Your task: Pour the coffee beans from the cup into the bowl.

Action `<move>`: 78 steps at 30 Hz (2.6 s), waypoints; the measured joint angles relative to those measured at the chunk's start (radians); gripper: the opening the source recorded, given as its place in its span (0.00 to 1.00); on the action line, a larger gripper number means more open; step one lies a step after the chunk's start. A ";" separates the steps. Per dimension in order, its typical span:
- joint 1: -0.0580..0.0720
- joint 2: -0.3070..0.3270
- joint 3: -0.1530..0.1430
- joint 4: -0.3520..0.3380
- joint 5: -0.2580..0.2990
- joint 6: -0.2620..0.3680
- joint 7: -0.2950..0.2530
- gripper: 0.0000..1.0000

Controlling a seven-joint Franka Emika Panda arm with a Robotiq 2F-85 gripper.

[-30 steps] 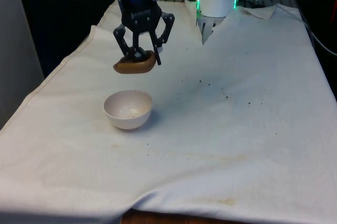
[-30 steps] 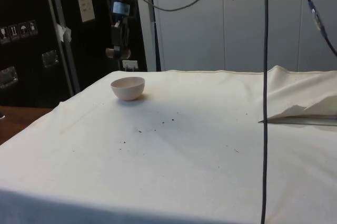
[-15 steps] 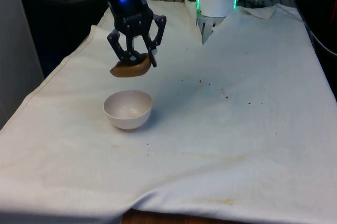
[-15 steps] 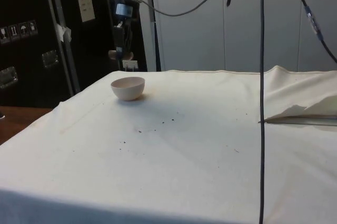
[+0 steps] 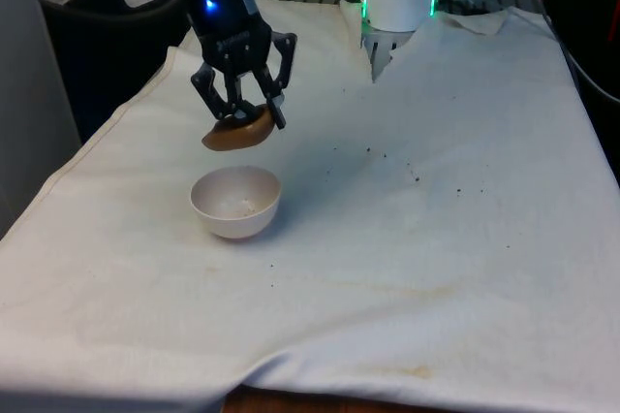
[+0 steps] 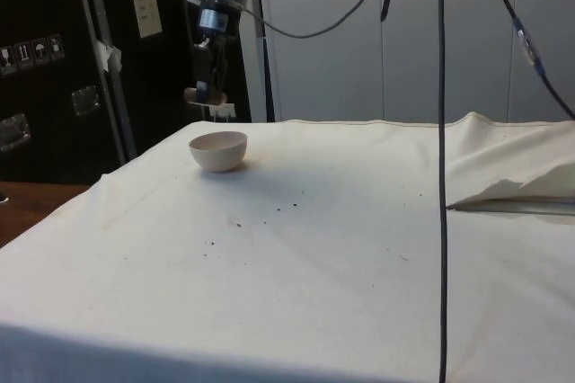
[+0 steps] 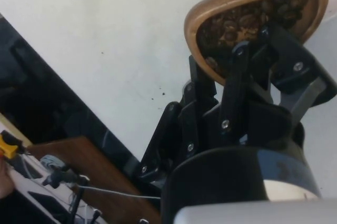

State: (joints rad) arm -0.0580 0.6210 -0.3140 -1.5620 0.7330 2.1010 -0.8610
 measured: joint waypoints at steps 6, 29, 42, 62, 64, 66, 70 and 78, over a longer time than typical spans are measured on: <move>-0.002 0.005 -0.006 0.004 0.037 -0.008 -0.002 0.03; -0.005 0.013 -0.039 0.002 0.197 -0.054 0.005 0.03; -0.006 0.021 -0.054 0.002 0.278 -0.069 0.009 0.03; -0.008 0.036 -0.072 -0.008 0.420 -0.088 0.022 0.03; -0.008 0.036 -0.072 -0.008 0.420 -0.088 0.022 0.03; -0.008 0.037 -0.074 -0.010 0.433 -0.090 0.024 0.03; -0.008 0.040 -0.077 -0.014 0.470 -0.096 0.026 0.03; -0.010 0.048 -0.085 -0.015 0.529 -0.116 0.028 0.03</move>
State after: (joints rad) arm -0.0680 0.6690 -0.3990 -1.5770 1.2620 1.9850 -0.8330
